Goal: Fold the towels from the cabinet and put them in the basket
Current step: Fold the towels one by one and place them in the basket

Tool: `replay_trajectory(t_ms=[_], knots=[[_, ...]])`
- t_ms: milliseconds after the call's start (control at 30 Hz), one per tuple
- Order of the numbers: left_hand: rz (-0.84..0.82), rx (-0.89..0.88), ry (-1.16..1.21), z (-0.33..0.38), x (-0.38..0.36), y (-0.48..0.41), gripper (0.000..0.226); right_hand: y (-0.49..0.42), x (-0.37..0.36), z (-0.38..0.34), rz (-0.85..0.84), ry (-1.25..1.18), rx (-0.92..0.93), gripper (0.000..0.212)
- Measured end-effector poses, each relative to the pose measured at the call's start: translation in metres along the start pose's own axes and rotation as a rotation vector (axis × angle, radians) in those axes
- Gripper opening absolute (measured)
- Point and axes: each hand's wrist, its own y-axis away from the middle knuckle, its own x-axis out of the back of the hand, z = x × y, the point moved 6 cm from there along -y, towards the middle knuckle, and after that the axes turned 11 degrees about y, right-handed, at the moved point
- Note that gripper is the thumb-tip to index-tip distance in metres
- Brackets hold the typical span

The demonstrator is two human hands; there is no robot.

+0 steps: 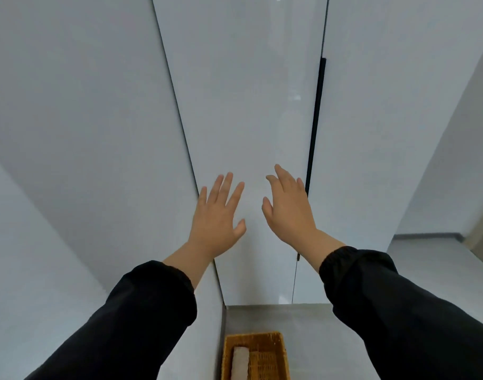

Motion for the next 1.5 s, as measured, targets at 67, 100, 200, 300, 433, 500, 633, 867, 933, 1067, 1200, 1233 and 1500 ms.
replay_trajectory(t_ms=[67,100,200,300,433,500,633,867,933,1067,1200,1233,1500], knots=[[0.073,0.024,-0.068,0.009,0.032,0.000,0.076,-0.008,0.027,-0.003,0.052,-0.027,0.046,0.050],[0.107,0.034,-0.096,0.013,0.046,0.001,0.076,-0.011,0.038,-0.006,0.066,-0.049,0.071,0.050],[0.176,0.099,-0.196,0.021,0.084,0.013,0.076,-0.012,0.061,-0.020,0.087,-0.118,0.179,0.050],[0.224,0.135,-0.244,0.023,0.124,0.027,0.077,-0.011,0.081,-0.041,0.126,-0.157,0.304,0.051],[0.254,0.097,-0.353,0.029,0.181,0.062,0.072,-0.009,0.110,-0.085,0.183,-0.236,0.447,0.056],[0.286,0.121,-0.388,0.022,0.211,0.084,0.072,-0.005,0.124,-0.113,0.207,-0.296,0.511,0.057],[0.327,0.220,-0.460,-0.004,0.260,0.143,0.074,0.016,0.150,-0.183,0.282,-0.395,0.661,0.055],[0.309,0.382,-0.518,-0.079,0.318,0.267,0.073,0.073,0.172,-0.334,0.349,-0.463,0.862,0.055],[0.301,0.420,-0.493,-0.107,0.333,0.302,0.073,0.088,0.169,-0.378,0.326,-0.464,0.877,0.054],[0.259,0.500,-0.453,-0.157,0.355,0.371,0.073,0.109,0.155,-0.463,0.243,-0.427,0.861,0.054],[0.204,0.547,-0.450,-0.202,0.369,0.436,0.072,0.123,0.137,-0.531,0.127,-0.460,0.802,0.053],[0.197,0.572,-0.442,-0.216,0.373,0.453,0.071,0.129,0.131,-0.548,0.101,-0.469,0.798,0.053],[0.145,0.828,-0.330,-0.276,0.351,0.535,0.072,0.167,0.066,-0.620,-0.080,-0.442,0.878,0.051]])
